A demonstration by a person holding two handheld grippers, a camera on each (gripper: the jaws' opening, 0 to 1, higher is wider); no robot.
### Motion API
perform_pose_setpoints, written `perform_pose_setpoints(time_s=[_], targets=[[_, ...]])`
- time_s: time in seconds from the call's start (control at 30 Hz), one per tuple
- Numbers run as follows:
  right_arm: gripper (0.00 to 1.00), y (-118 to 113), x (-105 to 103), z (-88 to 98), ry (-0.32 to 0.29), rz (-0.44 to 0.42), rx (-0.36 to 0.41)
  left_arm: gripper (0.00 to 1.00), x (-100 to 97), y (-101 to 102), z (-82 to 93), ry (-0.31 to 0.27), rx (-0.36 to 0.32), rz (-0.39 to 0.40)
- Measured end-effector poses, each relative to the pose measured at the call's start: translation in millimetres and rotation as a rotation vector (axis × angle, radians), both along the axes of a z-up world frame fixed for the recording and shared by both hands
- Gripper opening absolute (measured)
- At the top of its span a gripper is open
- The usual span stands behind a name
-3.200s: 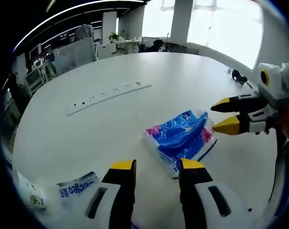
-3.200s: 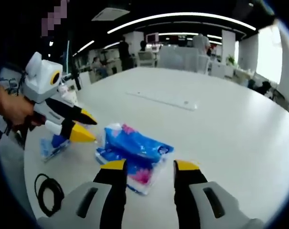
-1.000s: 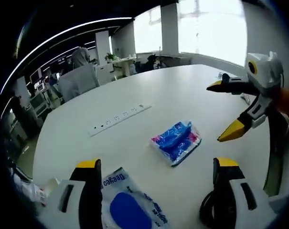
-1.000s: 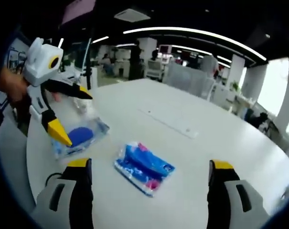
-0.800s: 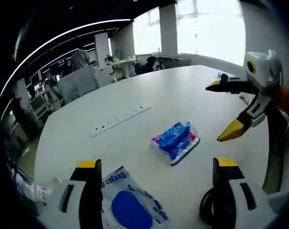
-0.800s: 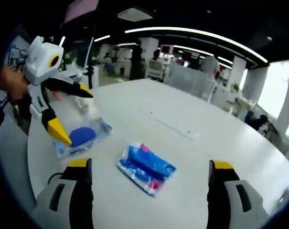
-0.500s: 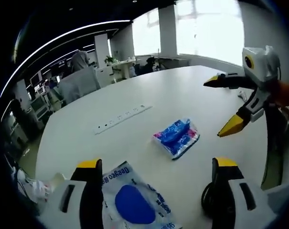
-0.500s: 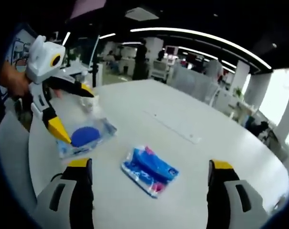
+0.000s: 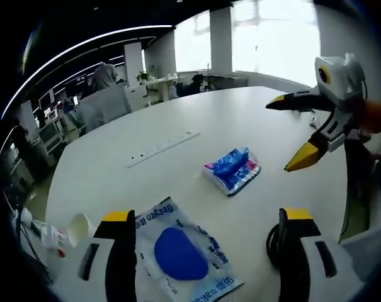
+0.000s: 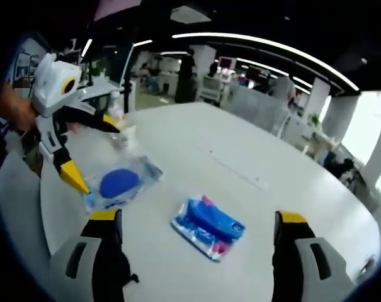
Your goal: Arrange the tabletop items into an orderly group along one side of the table until the central work area is clear of visible clutter.
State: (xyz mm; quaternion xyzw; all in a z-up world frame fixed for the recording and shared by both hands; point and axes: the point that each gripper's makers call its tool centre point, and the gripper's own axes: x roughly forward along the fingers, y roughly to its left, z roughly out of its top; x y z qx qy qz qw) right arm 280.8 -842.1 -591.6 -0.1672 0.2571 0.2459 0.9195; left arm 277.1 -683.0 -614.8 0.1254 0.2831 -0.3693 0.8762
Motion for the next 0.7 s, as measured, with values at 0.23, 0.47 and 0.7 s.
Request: perform_pose_setpoints(time_s=[0.23, 0.47, 0.7], targets=[[0.97, 9, 0, 1.6, 0.010, -0.021, 0.007, 0.93, -2.8, 16, -1.0, 0.011, -0.012, 0.003], [0.97, 23, -2, 3.8, 0.015, -0.032, 0.012, 0.92, -8.9, 25, -2.4, 0.022, -0.034, 0.000], [0.96, 34, -3, 2.8, 0.025, -0.066, 0.026, 0.92, -14.6, 34, -5.1, 0.036, -0.064, -0.006]])
